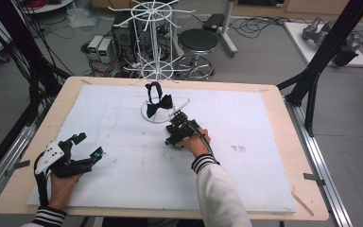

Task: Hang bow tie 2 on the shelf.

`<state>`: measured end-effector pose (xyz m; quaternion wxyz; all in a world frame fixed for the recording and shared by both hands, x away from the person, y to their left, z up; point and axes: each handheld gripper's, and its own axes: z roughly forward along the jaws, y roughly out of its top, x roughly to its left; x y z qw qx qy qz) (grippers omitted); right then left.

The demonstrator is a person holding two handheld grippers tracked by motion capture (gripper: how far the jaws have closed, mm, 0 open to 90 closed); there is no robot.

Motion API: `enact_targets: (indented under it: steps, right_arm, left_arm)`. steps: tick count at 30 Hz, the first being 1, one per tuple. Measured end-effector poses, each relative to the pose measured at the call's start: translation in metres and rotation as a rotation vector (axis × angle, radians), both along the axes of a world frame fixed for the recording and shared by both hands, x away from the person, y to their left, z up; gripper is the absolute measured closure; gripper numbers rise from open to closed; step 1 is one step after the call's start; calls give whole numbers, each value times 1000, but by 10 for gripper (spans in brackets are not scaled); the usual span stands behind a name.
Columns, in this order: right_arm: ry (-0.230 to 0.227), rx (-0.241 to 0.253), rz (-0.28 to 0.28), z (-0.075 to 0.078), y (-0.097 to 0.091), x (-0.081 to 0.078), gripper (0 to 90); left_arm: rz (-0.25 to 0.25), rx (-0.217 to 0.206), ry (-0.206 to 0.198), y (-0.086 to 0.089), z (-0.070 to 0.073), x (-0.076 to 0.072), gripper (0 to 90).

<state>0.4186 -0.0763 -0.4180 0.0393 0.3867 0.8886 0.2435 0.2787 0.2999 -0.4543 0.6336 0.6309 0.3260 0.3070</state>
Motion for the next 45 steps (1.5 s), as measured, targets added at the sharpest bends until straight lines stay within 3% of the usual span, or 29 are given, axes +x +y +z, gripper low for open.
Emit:
enact_targets:
  steps: [5, 9, 17, 25, 45]
  right_arm:
    - [-3, -6, -44, 0, 2, 2, 466]
    - [-14, -40, -52, 0, 5, 3, 555]
    - [-18, -56, -62, 1, 2, 4, 737]
    - [-14, -51, -35, 2, 3, 3, 762]
    - [-62, 8, -21, 17, -4, -6, 763]
  left_arm:
    - [0, -2, 1, 0, 0, 0, 129]
    - [1, -3, 1, 0, 0, 0, 129]
    - [-2, -2, 0, 0, 0, 0, 129]
    - [-1, -2, 0, 0, 0, 0, 129]
    - [-1, 0, -2, 0, 0, 0, 129]
